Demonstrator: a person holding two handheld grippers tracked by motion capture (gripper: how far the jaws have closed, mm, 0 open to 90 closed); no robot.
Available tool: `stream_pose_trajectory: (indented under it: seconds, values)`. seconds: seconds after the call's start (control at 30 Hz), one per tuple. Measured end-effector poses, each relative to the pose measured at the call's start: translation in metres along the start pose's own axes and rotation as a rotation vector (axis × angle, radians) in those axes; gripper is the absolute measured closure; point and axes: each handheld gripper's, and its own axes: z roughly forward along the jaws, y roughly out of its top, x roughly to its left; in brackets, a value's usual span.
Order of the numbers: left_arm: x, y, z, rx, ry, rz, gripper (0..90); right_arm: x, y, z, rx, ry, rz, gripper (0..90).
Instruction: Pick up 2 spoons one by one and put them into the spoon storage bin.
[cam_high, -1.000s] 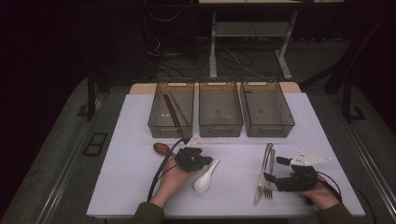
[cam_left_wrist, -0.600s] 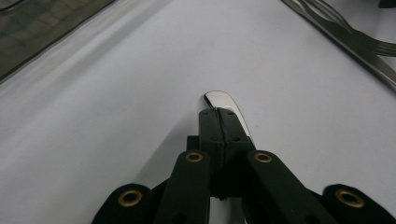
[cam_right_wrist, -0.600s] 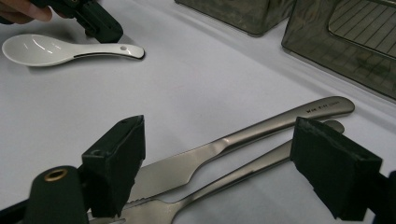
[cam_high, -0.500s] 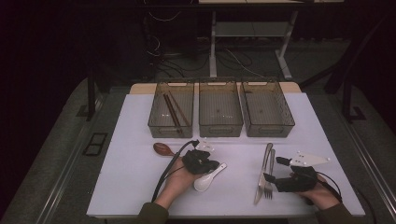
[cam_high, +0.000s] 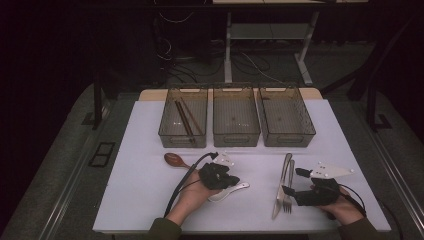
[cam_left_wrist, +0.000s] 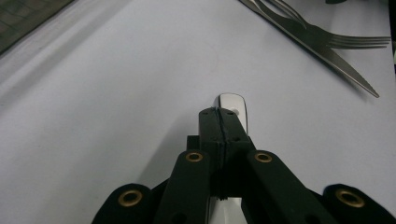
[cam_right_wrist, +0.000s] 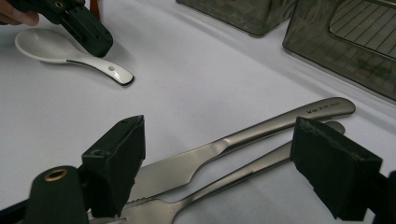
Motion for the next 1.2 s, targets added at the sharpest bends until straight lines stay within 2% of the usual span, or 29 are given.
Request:
stream_pose_trajectory:
  seconds: [0.23,0.33,0.57,0.67,0.8,0.9,1.1,1.2]
  values:
    - [0.001,-0.004,-0.013,-0.051,0.016,-0.017,82.7,0.0,0.0,0.0,0.0,-0.003,-0.002,18.0]
    - [0.0,-0.009,-0.021,-0.066,0.024,-0.024,74.7,0.0,0.0,0.0,-0.001,-0.004,-0.003,18.0]
    - [-0.001,-0.029,-0.04,-0.084,0.032,-0.046,48.4,0.0,0.0,-0.001,0.0,-0.007,-0.009,18.0]
    - [-0.002,-0.036,-0.047,-0.1,0.045,-0.066,43.1,0.0,0.0,-0.001,-0.001,-0.008,-0.005,18.0]
    - [-0.006,-0.046,-0.051,-0.113,0.042,-0.089,39.2,0.0,0.0,-0.001,0.001,-0.009,-0.01,18.0]
    - [-0.01,-0.051,-0.052,-0.101,0.055,-0.096,39.0,0.0,0.0,-0.001,0.001,-0.012,-0.013,18.0]
    - [-0.011,-0.054,-0.049,-0.083,0.051,-0.094,39.3,0.0,0.0,-0.001,0.003,-0.013,-0.014,18.0]
    - [-0.011,-0.054,-0.046,-0.064,0.051,-0.079,39.8,0.001,0.0,-0.001,0.005,-0.012,-0.015,18.0]
